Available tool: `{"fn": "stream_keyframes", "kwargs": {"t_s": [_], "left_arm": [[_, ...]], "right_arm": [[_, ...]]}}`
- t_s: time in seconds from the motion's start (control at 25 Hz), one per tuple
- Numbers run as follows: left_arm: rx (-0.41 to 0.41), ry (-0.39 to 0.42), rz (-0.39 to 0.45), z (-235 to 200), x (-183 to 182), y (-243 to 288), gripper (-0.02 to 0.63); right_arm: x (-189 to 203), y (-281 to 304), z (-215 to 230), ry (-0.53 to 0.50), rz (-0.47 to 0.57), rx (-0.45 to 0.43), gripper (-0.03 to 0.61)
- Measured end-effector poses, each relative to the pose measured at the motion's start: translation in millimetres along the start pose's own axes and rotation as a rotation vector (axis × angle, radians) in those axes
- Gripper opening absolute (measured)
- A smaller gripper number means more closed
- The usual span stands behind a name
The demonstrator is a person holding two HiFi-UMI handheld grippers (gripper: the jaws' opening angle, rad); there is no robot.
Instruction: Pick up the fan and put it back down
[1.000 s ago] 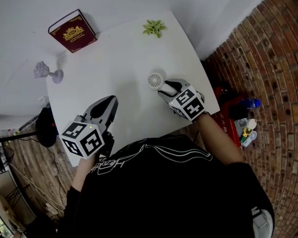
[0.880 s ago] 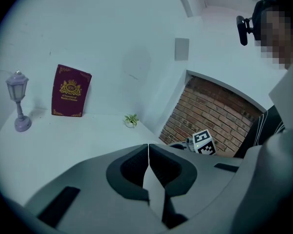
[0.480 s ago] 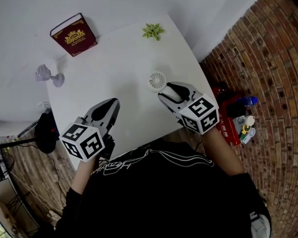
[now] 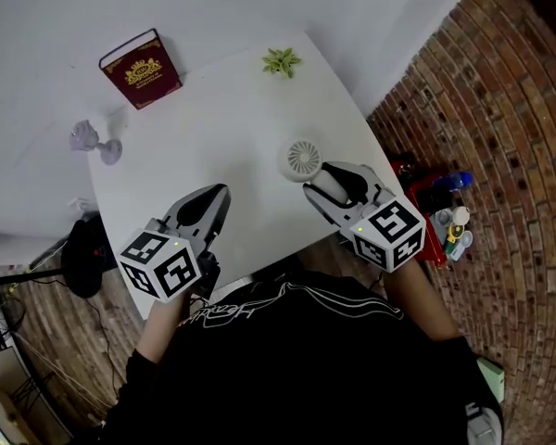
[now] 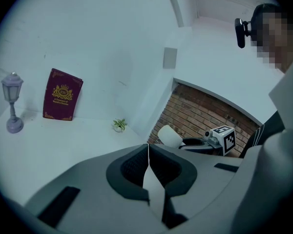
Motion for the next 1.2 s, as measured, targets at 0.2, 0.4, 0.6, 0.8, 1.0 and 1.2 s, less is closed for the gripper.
{"fn": "stream_keyframes", "kwargs": {"t_s": [0.2, 0.4, 0.6, 0.8, 1.0, 1.2], "left_arm": [[0.028, 0.005, 0.004, 5.2, 8.5, -7.1, 0.034], [0.047, 0.016, 0.001, 12.4, 14.0, -13.5, 0.034], [0.052, 0.025, 0.001, 16.5, 14.5, -17.7, 0.033], [0.053, 0.028, -0.001, 20.4, 13.9, -15.4, 0.034], [0.049, 0.025, -0.005, 20.6, 11.7, -10.8, 0.034], [0.034, 0.020, -0.004, 16.5, 8.0, -7.4, 0.033]], "right_arm": [[0.7, -17.9, -18.7, -0.009, 0.021, 0.030, 0.193], [5.7, -28.1, -31.5, -0.004, 0.030, 0.047, 0.193], [6.2, -33.0, -37.6, -0.007, 0.037, 0.051, 0.193], [4.5, -35.8, -36.2, -0.016, 0.041, 0.052, 0.193], [0.3, -31.7, -28.2, -0.019, 0.041, 0.047, 0.193], [-3.0, -21.6, -18.0, -0.036, 0.029, 0.050, 0.193]]}}
Point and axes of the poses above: the fingertips, and each gripper's own axes: y forward along the fingers, z to its right, x out of its underside, the point moved 9 cm from there along -y, backward along the fingers, and after that the axes turned 3 degrees about x, right-handed, at the moved point
